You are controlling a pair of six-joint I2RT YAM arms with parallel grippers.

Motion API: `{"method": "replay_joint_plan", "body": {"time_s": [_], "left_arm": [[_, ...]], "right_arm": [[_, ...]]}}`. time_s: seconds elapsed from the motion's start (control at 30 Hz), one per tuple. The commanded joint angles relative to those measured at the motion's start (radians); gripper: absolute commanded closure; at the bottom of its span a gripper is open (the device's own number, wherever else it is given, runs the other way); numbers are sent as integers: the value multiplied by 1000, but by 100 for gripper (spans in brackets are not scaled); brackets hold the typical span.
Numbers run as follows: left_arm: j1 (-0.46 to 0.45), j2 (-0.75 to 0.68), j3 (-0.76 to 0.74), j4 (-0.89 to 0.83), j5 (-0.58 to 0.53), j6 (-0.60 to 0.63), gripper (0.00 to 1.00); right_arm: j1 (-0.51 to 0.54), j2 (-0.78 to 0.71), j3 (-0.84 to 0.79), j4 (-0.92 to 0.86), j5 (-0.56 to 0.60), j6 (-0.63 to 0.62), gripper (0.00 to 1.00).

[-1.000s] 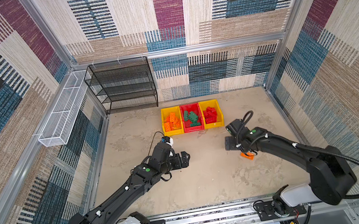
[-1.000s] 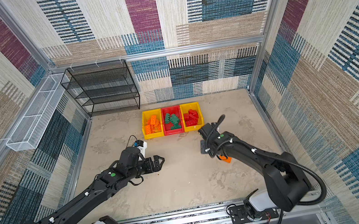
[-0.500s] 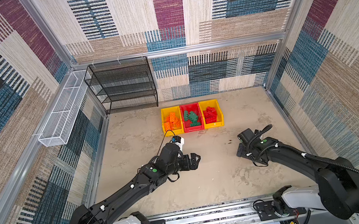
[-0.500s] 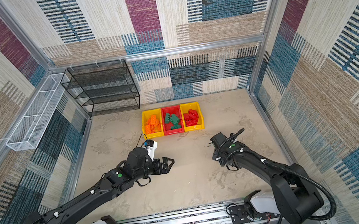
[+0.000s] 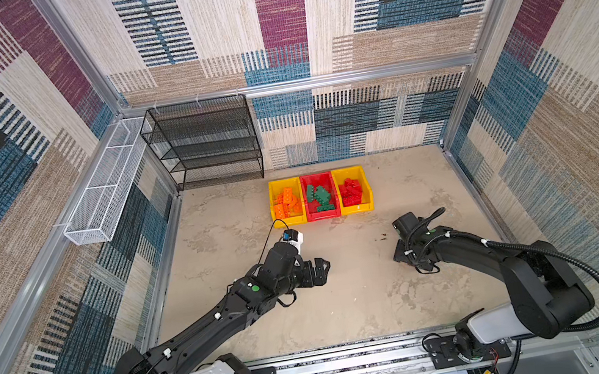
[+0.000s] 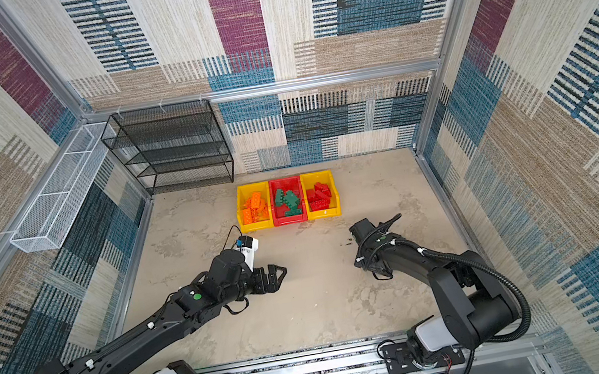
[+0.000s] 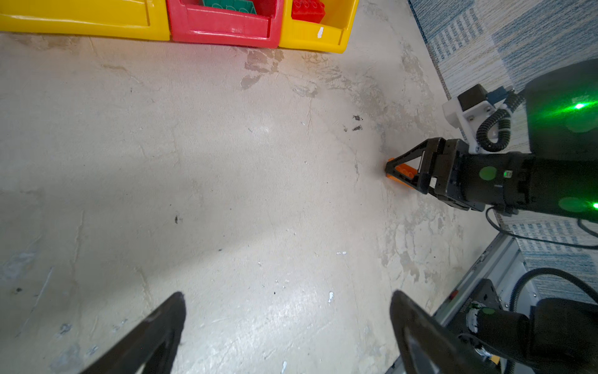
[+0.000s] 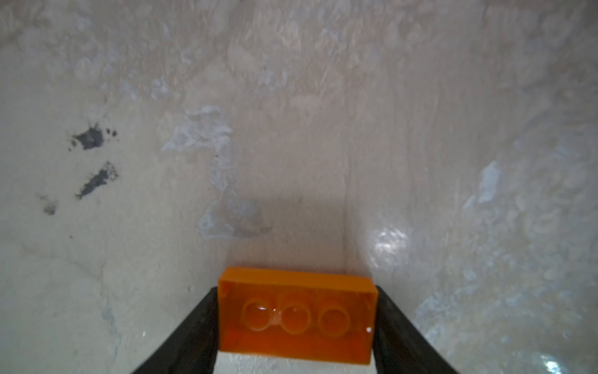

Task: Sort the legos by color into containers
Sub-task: 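Carry the last orange brick with the right gripper into the yellow bin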

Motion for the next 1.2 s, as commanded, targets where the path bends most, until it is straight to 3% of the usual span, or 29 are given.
{"method": "replay_joint_plan", "body": {"time_s": [0.0,0.17,0.3,0.57,0.8,1.07,1.13,1.17], "left_arm": [[2,6,2,-11,-21,25,1],[30,-7,3,-41,-34,33,1],[72,-61,-5,-93,-68,42,1],[175,-225,-49,-227,-166,13,1],[204,-356,-108,-317,-241,-65,1],[214,-410,-112,-386,-289,-102,1],[215,-413,-112,-396,-298,-105,1],[215,-415,-114,-399,-302,-108,1]], "right_arm": [[0,3,9,11,-6,-23,46],[10,13,77,-10,-19,-53,51],[72,54,238,1,-56,-88,51],[196,390,768,41,-153,-230,49],[248,722,1229,12,-260,-348,49],[272,986,1577,-3,-311,-411,46],[272,1050,1667,-35,-315,-422,42],[272,1080,1717,-58,-319,-428,33]]}}
